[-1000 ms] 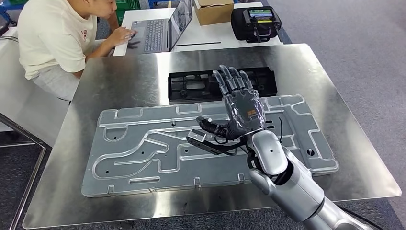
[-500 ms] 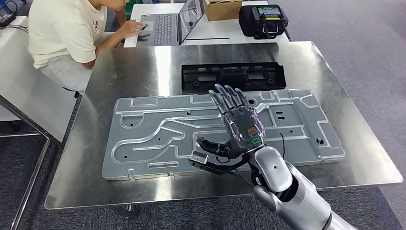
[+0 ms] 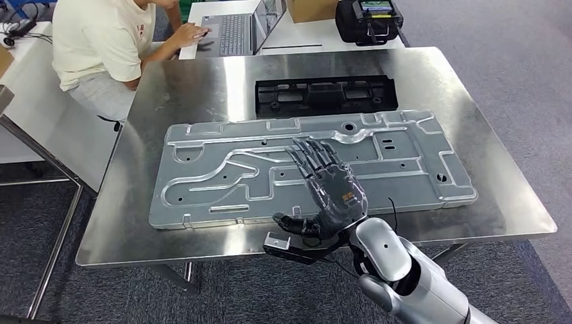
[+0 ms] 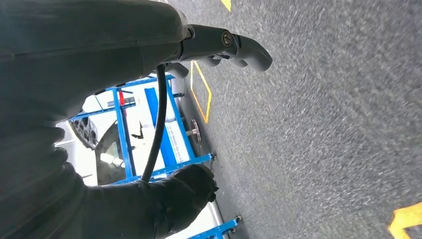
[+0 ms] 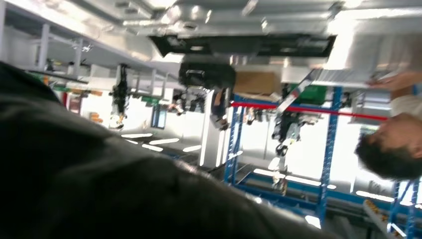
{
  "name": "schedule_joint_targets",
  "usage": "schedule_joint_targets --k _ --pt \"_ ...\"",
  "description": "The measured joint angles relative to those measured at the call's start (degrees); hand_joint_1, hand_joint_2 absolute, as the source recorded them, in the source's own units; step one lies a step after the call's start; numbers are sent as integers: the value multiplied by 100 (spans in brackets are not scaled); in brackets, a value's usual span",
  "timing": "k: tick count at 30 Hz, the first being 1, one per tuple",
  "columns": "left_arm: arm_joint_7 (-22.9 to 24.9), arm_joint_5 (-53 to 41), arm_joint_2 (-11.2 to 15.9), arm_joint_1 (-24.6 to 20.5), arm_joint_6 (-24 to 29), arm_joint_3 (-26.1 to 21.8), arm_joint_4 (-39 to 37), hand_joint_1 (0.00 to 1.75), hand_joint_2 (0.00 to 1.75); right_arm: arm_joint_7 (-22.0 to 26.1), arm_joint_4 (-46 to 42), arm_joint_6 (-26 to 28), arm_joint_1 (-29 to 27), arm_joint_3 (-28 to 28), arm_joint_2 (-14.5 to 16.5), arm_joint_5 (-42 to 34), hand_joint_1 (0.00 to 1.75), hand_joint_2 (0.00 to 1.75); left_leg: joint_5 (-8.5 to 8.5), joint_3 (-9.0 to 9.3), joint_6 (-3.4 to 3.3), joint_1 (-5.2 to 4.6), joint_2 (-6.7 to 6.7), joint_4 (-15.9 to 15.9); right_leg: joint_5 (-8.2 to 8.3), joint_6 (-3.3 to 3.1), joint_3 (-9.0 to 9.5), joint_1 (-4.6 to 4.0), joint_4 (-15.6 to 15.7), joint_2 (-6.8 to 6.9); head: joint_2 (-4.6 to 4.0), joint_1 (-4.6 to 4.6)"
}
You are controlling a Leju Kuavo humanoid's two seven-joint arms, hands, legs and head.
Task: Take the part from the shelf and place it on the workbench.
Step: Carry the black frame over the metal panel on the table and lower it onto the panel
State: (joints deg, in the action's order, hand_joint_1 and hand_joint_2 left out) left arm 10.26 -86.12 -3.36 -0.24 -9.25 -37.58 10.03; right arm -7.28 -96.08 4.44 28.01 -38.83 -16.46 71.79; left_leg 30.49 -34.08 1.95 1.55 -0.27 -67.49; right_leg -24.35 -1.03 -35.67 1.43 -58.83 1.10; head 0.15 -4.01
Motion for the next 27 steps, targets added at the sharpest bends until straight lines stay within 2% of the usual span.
schedule_joint_targets --k 1,2,3,6,7,8,10,11,12,13,14,15,17,18,19,21,22,23,25,26,27 --pt "-13 0 1 -2 0 0 1 0 175 1 -14 -11 -11 -10 -11 -24 0 0 -69 271 20 0 -4 400 26 39 -65 15 -44 0 0 -3" --pt "-31 0 1 -4 0 0 1 0 175 3 -29 -26 -19 -23 -23 -49 0 0 -90 467 14 -7 -9 714 54 80 -109 20 -73 -2 1 -2" --pt "-47 0 1 -5 0 1 1 0 175 5 -40 -42 -29 -37 -38 -79 0 0 -60 562 -2 -21 -16 905 87 123 -135 14 -90 -5 1 -1" --pt "-95 0 2 -1 0 2 1 0 175 11 -48 -87 -110 -73 -97 -159 0 0 -114 506 -147 -45 -12 975 168 255 -162 17 -72 -17 0 4" --pt "-108 0 2 -3 0 3 1 0 175 11 -48 -96 -155 -78 -125 -174 0 0 -164 470 -218 -43 -2 981 80 282 -200 24 -126 -27 0 4" --pt "-118 -1 2 -5 0 4 1 0 175 11 -47 -101 -205 -81 -150 -184 0 0 -223 420 -291 -38 11 994 -113 299 -268 30 -282 -37 0 4" --pt "-129 -1 2 -8 1 7 2 0 175 11 -46 -119 -310 -81 -192 -222 0 0 -335 287 -388 -52 29 994 -682 303 -471 24 -912 -57 0 5" --pt "-132 -2 2 -6 3 9 1 0 175 10 -45 -127 -374 -81 -209 -242 0 0 -392 209 -410 -68 33 988 -892 301 -554 17 -1284 -65 0 4" --pt "-132 -2 2 -3 7 10 1 0 175 10 -41 -132 -442 -81 -227 -257 0 0 -447 128 -419 -85 34 980 -970 293 -579 7 -1556 -72 0 4" --pt "-131 -2 2 0 10 13 1 0 175 9 -37 -133 -508 -81 -241 -263 0 0 -500 49 -422 -105 32 970 -919 276 -522 -4 -1658 -78 0 4" --pt "-128 -1 2 3 14 15 1 0 175 9 -32 -133 -567 -81 -250 -266 0 0 -549 -28 -420 -124 31 958 -782 244 -368 -19 -1562 -83 0 3" --pt "-126 -1 2 3 17 16 1 0 175 9 -29 -132 -614 -81 -254 -268 0 0 -592 -92 -416 -140 28 945 -632 197 -120 -42 -1276 -87 0 3" --pt "-123 -1 -6 -1 19 19 1 0 175 7 -29 -127 -690 -79 -257 -267 0 0 -668 -184 -389 -167 27 916 -565 82 468 -103 -454 -92 1 1" --pt "-122 -1 -10 -2 19 21 1 0 175 2 -28 -123 -740 -75 -259 -261 0 0 -706 -202 -365 -171 28 912 -592 42 664 -133 -147 -94 0 2" --pt "-120 -1 -15 -4 20 23 1 0 175 -3 -27 -119 -796 -70 -260 -255 0 0 -748 -212 -333 -169 30 917 -631 17 767 -157 38 -92 0 1" --pt "-116 -1 -11 -4 20 31 2 0 175 -28 -19 -119 -926 -61 -260 -243 0 0 -810 -223 -267 -156 23 934 -553 -18 755 -154 122 -78 -1 4" --pt "-115 0 -8 -2 22 36 2 0 175 -44 -10 -125 -985 -58 -260 -243 0 0 -735 -256 -234 -154 14 883 -494 -56 722 -138 156 -64 0 3" --pt "-114 -1 -5 2 24 39 1 0 175 -66 -1 -135 -1045 -54 -262 -248 0 0 -571 -308 -206 -151 6 758 -425 -98 677 -118 187 -52 -1 2" --pt "-114 -1 -5 9 37 40 0 0 175 -100 20 -155 -1194 -31 -267 -267 0 0 -10 -477 -155 -130 -2 185 -293 -152 539 -106 207 -44 -1 -2" --pt "-115 -2 -5 8 43 40 0 0 175 -115 28 -164 -1287 -14 -272 -283 0 0 222 -556 -132 -115 -1 -174 -235 -154 462 -107 197 -49 -1 -3" --pt "-112 -1 -4 8 52 40 0 0 175 -125 37 -176 -1398 9 -278 -305 0 0 350 -594 -109 -102 0 -481 -179 -145 378 -106 182 -60 -1 -3"
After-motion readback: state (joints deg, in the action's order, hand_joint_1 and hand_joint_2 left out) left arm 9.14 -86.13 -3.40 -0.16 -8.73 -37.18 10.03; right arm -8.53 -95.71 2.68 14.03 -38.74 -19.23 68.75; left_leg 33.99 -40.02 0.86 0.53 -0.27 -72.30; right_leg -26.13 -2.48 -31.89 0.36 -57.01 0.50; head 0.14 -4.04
